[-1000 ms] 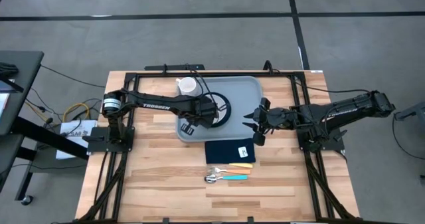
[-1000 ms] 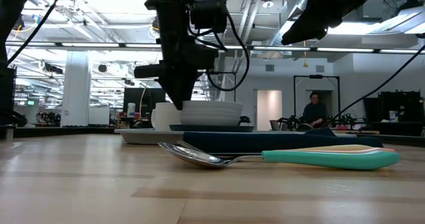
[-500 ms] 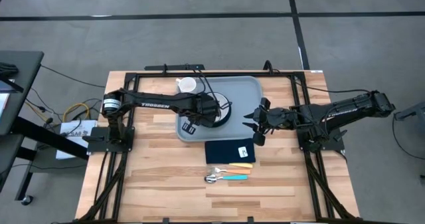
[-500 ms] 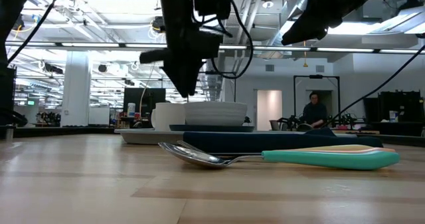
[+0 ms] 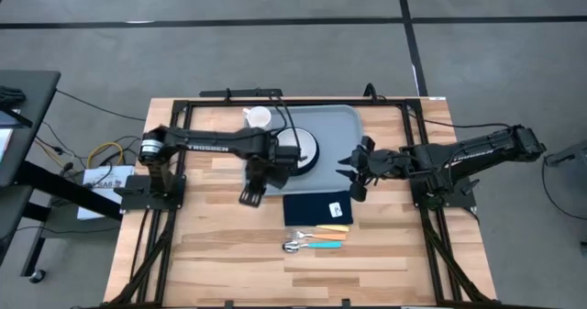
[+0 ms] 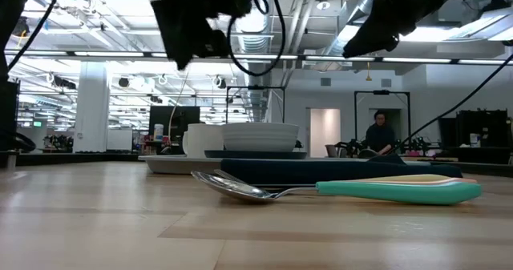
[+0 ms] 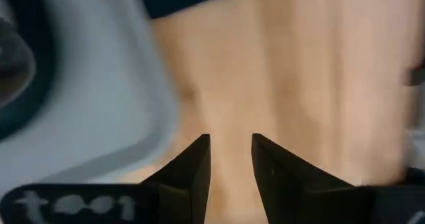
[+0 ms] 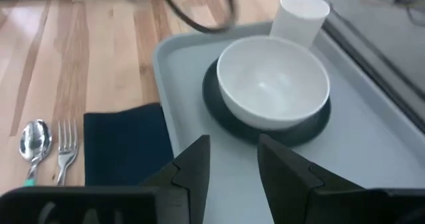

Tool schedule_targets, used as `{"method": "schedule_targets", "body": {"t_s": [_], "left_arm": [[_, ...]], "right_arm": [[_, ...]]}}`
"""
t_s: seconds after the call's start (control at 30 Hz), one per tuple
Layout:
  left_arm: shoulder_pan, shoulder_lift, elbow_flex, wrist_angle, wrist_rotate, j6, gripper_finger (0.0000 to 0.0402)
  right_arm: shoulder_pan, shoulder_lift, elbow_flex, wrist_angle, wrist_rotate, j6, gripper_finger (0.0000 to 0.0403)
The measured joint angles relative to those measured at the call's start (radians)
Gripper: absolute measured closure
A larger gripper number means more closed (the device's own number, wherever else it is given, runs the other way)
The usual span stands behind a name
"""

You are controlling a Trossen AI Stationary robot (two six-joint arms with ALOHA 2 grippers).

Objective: Set up tray
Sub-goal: Put the dark blue napkin on the gray serving tray to the right of the black plate

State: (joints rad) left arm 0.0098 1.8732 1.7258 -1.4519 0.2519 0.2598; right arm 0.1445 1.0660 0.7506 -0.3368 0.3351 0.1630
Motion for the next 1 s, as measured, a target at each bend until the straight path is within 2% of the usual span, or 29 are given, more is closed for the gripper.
{"method": "schedule_targets", "body": {"t_s": [0.1,0.33,0.53,0.63,0.83,0.93,1.0], "left_arm": [[-0.062,-0.012,-0.026,-0.025,0.048,-0.024,0.0305],[-0.224,-0.060,-0.125,-0.012,0.042,-0.104,0.0305],[-0.324,-0.241,-0.238,0.180,-0.053,-0.195,0.0305],[-0.352,-0.387,-0.333,0.369,-0.159,-0.246,0.0305],[-0.385,-0.697,-0.613,0.749,-0.491,-0.403,0.0305],[-0.395,-0.821,-0.756,0.897,-0.629,-0.499,0.0305],[-0.396,-0.884,-0.839,0.963,-0.674,-0.533,0.0305]], "right_arm": [[0.010,0.000,0.000,-0.041,-0.021,0.033,0.0284],[0.083,0.043,-0.001,-0.038,-0.070,0.044,0.0284],[0.110,0.110,0.000,-0.017,-0.073,0.039,0.0284],[0.105,0.151,0.000,-0.009,-0.073,0.031,0.0284],[0.071,0.269,0.005,0.160,-0.073,-0.032,0.0284],[0.049,0.312,0.074,0.060,-0.075,-0.032,0.0284],[0.041,0.331,0.123,-0.027,-0.074,-0.030,0.0284]]}}
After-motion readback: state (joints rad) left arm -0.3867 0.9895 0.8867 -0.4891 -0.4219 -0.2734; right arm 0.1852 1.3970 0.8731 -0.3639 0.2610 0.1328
